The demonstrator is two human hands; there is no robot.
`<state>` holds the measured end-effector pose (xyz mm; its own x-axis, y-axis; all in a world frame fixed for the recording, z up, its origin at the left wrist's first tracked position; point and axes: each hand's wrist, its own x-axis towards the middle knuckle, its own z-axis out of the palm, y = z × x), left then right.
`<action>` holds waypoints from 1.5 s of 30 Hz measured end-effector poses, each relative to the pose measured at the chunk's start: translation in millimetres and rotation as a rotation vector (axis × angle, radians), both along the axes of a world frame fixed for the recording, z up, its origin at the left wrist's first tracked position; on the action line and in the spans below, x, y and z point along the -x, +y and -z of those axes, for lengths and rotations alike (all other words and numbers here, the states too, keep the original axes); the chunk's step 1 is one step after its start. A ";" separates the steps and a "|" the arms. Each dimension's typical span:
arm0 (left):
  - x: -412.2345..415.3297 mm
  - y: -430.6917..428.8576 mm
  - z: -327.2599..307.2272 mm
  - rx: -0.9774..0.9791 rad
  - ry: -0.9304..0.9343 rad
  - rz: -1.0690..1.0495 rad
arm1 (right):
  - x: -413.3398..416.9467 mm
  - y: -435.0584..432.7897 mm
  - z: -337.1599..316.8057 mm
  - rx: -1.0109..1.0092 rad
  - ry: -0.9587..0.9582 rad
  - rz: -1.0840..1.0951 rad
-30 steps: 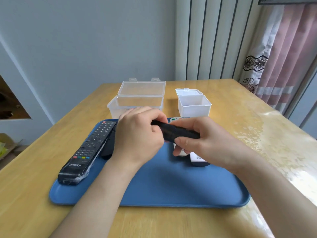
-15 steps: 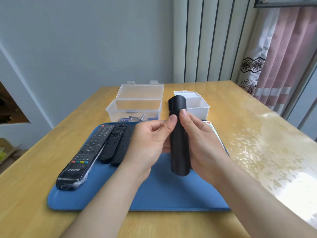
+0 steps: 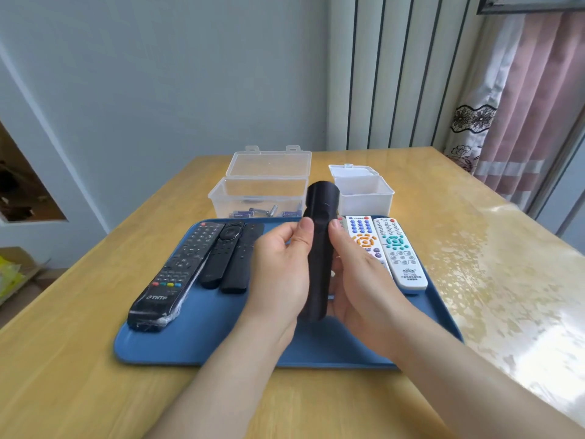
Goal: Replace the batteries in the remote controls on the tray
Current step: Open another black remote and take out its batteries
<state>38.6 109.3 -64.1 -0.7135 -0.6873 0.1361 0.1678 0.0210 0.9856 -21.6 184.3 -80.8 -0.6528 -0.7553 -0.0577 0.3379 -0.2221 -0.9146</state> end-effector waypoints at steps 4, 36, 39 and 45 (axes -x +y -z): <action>-0.2 -0.7 6.1 -0.098 0.005 0.007 | -1.7 -3.2 0.8 0.011 -0.114 0.049; -0.8 -6.2 -11.3 -0.207 0.181 -0.033 | -12.1 5.9 -1.4 -0.053 0.016 -0.253; -0.5 -5.7 -14.4 -0.287 0.203 -0.025 | -14.7 2.2 -0.7 -0.098 0.106 -0.159; -4.7 -9.6 -14.7 -0.261 0.158 0.028 | -15.3 3.2 -0.5 -0.139 0.235 -0.142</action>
